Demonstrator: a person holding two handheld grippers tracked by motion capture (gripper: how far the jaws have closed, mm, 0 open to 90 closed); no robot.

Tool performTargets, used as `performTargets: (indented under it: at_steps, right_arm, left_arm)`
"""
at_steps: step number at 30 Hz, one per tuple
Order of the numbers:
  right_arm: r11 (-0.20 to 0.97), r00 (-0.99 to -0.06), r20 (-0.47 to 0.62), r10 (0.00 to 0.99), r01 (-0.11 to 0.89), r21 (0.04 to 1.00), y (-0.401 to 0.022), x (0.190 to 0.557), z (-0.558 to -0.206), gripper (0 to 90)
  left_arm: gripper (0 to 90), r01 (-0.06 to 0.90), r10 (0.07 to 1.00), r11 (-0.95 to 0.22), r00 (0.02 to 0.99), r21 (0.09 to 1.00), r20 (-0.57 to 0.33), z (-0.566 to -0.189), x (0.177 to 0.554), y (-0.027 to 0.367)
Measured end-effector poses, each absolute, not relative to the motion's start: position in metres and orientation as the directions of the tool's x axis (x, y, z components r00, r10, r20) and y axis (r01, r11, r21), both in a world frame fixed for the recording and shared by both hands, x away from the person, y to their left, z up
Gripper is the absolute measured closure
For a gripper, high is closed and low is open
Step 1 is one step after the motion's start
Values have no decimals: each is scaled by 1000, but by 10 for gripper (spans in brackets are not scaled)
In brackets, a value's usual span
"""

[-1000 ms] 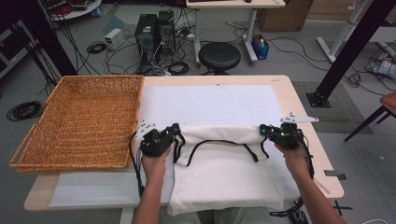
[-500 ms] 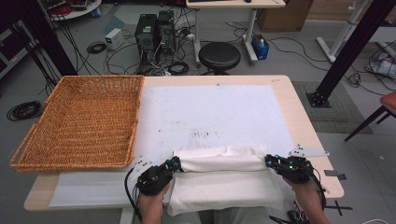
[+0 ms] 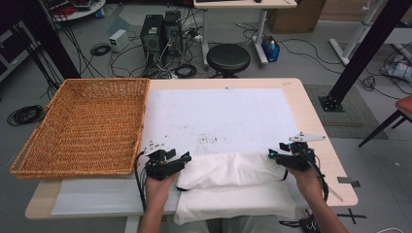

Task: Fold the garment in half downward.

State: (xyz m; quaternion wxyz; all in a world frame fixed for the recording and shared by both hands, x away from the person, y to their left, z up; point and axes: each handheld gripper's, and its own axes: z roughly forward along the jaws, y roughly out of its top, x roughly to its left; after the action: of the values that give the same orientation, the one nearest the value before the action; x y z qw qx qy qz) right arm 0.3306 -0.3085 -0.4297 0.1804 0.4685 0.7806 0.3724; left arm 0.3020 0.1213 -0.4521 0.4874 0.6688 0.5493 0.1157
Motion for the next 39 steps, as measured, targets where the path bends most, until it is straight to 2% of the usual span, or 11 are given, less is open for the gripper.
performTargets:
  at_steps: [4,6,7,9,14,21,23,26,30,34,39]
  right_arm:
    - [311,-525,82,847,615,724,-306,333,-448,678]
    - [314,-539,92,837,612,726,-307,332,-447,787]
    - [332,-548,74,833,602,726,-306,332,-446,809]
    - [337,-554,66,830,592,732,-303,332,-442,822]
    - [309,-564,58,824,533,787,-295,345,-421,823]
    - [274,-525,68,849,545,792,-282,398,-413,822]
    - [286,-515,54,856,557,779,-278,412,-419,787]
    - [249,-474,77,877,586,771,-281,415,-424,601]
    - [202,-440,88,894,570,796,-297,393,-415,517]
    - [209,-461,88,883,553,807,-303,366,-409,539]
    - [282,-502,72,862,591,756,-295,352,-431,725]
  left_arm:
    - [488,665,858,27,368,746,-359,-456,304,116]
    - [695,675,857,19,369,738,-360,-456,305,115]
    - [789,673,848,24,378,739,-371,-456,306,114]
    - [823,645,842,21,401,764,-362,-454,310,114]
    - [826,533,819,87,443,841,-365,-434,334,123]
    - [823,513,845,134,388,848,-369,-427,371,129]
    - [709,537,867,120,353,835,-352,-431,373,126]
    - [470,561,889,118,308,819,-339,-434,367,125]
    - [434,550,888,119,314,826,-337,-436,348,128]
    - [431,574,885,100,323,813,-336,-443,332,128]
    - [484,609,876,102,320,786,-361,-453,324,127]
